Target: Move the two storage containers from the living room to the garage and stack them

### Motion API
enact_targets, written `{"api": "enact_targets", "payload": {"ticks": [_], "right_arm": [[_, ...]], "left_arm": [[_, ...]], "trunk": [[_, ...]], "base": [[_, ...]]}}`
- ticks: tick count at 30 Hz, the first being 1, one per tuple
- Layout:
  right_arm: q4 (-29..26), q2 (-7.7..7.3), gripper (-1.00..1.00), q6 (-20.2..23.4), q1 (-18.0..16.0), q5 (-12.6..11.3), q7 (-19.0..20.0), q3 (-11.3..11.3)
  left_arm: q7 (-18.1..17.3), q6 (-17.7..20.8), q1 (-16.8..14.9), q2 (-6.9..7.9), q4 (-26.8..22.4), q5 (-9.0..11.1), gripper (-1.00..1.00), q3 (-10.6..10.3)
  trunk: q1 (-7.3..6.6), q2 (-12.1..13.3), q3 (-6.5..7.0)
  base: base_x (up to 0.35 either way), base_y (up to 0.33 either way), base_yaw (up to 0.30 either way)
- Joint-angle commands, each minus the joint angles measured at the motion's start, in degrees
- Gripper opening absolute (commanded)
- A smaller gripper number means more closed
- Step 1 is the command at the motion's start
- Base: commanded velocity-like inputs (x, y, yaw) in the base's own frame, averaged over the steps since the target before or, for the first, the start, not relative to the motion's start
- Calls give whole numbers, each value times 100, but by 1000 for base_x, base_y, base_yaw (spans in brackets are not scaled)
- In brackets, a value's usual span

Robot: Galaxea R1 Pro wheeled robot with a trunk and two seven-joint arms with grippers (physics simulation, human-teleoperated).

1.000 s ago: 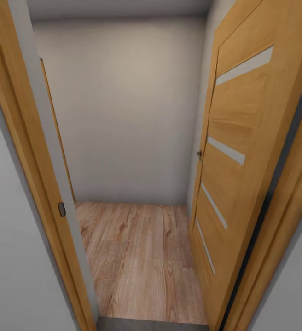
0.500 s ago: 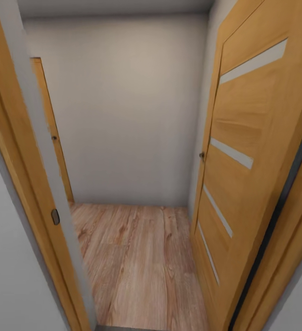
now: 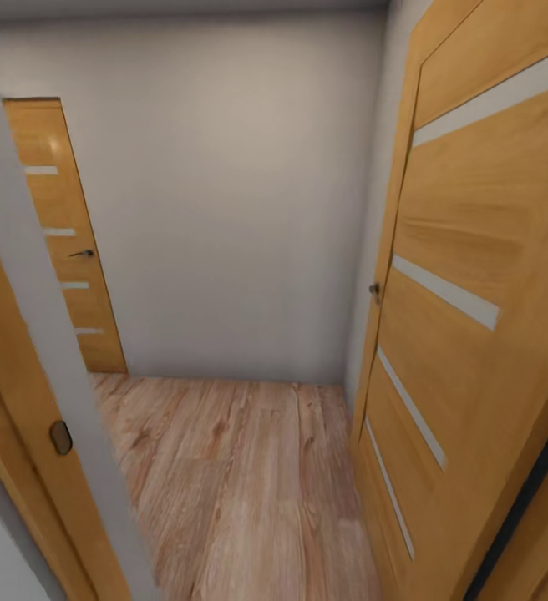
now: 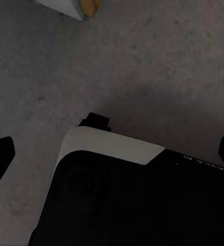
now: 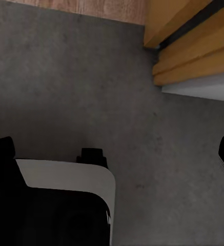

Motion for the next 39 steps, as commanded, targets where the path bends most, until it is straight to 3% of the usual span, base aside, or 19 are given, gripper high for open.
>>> {"api": "enact_targets", "payload": {"ticks": [1, 39], "right_arm": [[15, 3, 100, -28, -6, -48, 0, 48], [15, 7, 100, -28, -6, -48, -6, 49]], "left_arm": [[19, -18, -3, -2, 2, 47, 100, -49], [19, -50, -2, -4, 2, 51, 100, -49]], "trunk": [[3, -4, -7], [3, -4, -7]], "base": [[307, 0, 0], [283, 0, 0]]}}
